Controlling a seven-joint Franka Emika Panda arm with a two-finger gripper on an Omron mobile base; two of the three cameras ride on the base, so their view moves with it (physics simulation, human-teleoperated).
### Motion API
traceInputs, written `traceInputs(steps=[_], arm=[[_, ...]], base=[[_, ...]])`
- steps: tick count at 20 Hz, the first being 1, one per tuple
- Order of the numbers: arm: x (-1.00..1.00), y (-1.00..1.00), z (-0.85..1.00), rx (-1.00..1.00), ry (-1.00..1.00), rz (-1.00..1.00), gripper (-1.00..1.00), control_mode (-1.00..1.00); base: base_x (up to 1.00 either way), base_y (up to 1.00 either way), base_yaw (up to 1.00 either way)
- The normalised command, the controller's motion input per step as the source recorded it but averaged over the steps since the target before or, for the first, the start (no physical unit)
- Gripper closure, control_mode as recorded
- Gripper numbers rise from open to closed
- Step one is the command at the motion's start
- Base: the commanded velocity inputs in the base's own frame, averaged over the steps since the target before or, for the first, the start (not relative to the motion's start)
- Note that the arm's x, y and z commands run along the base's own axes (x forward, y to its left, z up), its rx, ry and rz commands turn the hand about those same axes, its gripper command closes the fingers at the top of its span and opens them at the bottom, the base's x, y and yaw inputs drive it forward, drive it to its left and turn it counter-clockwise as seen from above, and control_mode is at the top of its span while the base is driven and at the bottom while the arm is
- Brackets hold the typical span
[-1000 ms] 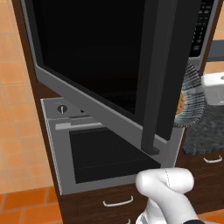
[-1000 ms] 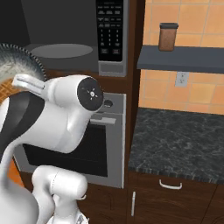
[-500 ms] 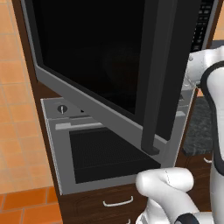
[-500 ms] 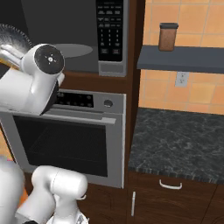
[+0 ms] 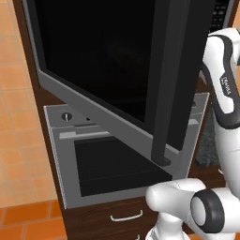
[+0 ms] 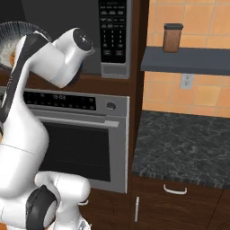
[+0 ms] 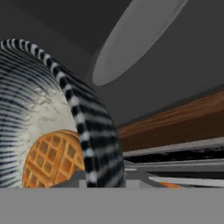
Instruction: Open the microwave, place the bowl with waffle inside the microwave, then close the microwave door and turn it on.
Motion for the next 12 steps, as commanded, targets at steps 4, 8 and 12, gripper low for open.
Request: traceInputs(steps=[4,8,12], arm=[[0.77,0.03,0.05,0.00,0.02,-0.33,1.00,-1.00],[0.94,0.07,0.00,0.00,0.02,-0.15,1.00,-1.00],[0.81,0.22,0.00,0.00,0.06,-0.11,1.00,-1.00]], base=[[0.00,0.00,0.00],[0.00,0.00,0.00],[0.00,0.00,0.00]])
